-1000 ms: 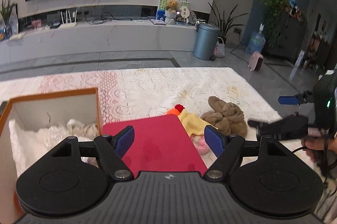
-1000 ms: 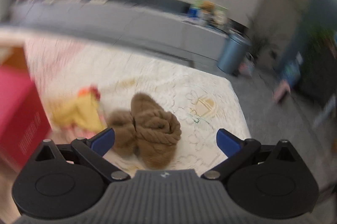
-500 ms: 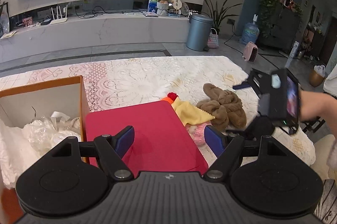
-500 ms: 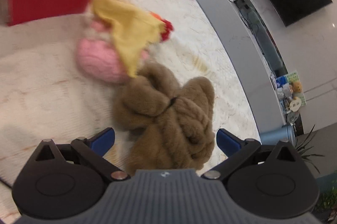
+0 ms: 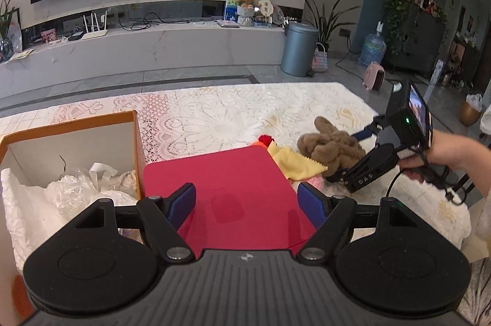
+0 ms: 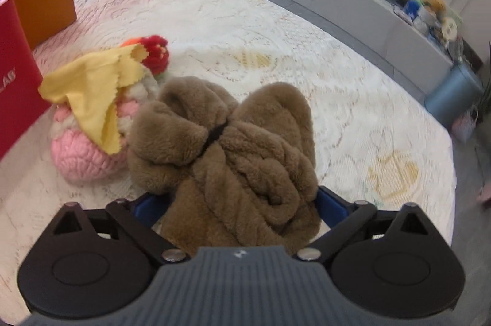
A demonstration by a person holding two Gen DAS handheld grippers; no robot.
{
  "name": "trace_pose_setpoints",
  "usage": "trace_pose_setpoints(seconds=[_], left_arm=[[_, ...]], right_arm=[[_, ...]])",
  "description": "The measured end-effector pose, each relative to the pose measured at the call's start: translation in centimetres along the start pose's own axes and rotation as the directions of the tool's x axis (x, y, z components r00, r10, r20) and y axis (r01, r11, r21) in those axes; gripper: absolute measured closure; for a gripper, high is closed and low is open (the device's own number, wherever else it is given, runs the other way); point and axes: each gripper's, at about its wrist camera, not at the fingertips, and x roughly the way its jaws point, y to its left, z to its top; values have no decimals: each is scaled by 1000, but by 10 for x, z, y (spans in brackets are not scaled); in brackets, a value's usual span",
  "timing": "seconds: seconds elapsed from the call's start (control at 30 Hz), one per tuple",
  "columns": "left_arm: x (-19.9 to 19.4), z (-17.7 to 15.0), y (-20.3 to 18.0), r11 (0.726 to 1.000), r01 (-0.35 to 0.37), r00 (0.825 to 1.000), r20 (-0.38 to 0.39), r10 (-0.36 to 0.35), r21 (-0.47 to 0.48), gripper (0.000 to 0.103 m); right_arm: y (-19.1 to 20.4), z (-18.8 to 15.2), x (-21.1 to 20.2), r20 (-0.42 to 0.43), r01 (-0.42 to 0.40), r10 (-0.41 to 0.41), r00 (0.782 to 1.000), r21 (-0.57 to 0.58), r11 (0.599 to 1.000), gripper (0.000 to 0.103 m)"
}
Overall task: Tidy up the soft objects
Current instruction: 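Move the right tool to the brown bear sponge and grasp it, then lift the brown sponge with the right tool while the left tool grasps the yellow cloth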
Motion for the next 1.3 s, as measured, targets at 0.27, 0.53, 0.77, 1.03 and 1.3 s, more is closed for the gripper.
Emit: trace_pose_setpoints(seconds=[0.27, 0.53, 0.77, 1.03, 1.3], left_arm=[[-11, 2, 9, 999, -4, 1000, 26, 6, -42, 14], [-33, 7, 19, 991, -25, 996, 79, 35, -131, 14], [-44, 11, 11, 993, -27, 995, 96, 38, -111, 14], [-46, 24, -15, 994, 35, 996, 81, -27, -101, 14], [-14, 48, -63, 999, -33, 999, 12, 33, -17, 14]], right_arm=[[6, -1, -33, -5, 69, -69, 998, 80, 994, 50], [28, -11, -99, 64, 34, -48, 997, 206, 978, 51], [43, -41, -151, 194, -98, -12, 981, 546, 832, 50], [65, -69, -162, 285, -153, -63, 957, 672, 724, 50], [51, -89, -152, 409, -327, 24, 912, 691, 645, 50]])
